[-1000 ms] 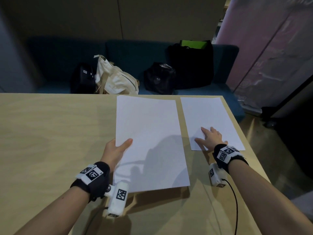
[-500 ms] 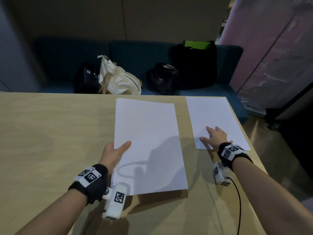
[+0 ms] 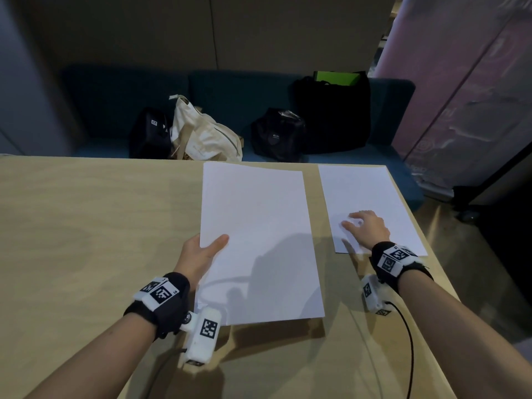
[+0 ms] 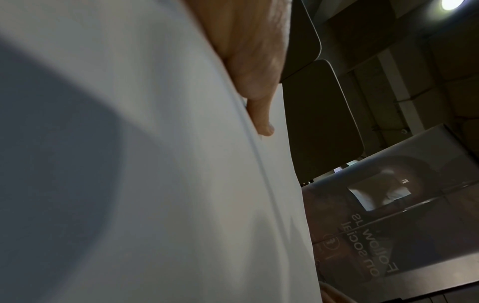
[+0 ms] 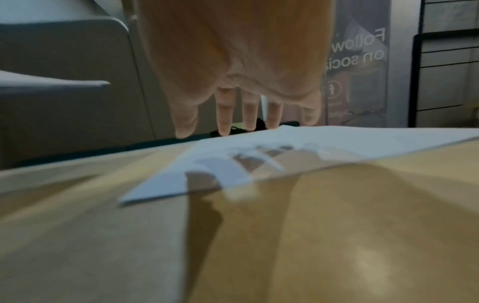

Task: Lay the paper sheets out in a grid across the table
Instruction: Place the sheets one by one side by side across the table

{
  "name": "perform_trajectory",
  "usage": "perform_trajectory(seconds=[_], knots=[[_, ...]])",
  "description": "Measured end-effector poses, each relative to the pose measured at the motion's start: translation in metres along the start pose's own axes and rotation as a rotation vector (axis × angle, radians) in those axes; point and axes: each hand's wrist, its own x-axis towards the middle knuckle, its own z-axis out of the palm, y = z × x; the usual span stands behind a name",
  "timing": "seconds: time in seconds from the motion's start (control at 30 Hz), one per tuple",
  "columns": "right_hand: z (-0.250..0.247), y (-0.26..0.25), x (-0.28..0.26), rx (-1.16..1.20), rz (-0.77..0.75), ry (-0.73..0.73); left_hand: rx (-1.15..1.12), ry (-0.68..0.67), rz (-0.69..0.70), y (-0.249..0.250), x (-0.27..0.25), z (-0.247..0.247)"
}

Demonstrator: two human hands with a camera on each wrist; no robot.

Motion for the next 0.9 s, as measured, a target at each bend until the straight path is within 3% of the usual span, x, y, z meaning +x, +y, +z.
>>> perform_trajectory(seconds=[0.03, 0.13, 0.23, 0.37, 0.53, 0.9], knots=[[-0.002, -0.009, -0.006, 0.151, -0.036, -0.016, -0.001, 0.001, -0.002, 0.001, 0.0, 0.0], [-0.009, -0.041, -0.031, 0.517, -0.116, -0.267, -0.017, 0.015, -0.007, 0.004, 0.002, 0.001], [-0.003, -0.066, -0.051, 0.608, -0.165, -0.412, -0.055, 0.031, -0.003, 0.008, 0.004, 0.001], [0.011, -0.082, -0.061, 0.62, -0.194, -0.252, -0.1, 0.043, 0.006, 0.015, 0.003, -0.002], [0.023, -0.089, -0.061, 0.702, -0.116, 0.01, -0.113, 0.069, 0.016, 0.016, -0.001, -0.008], [0.026, -0.102, -0.064, 0.756, -0.181, -0.072, -0.172, 0.131, 0.035, 0.013, -0.007, -0.03]])
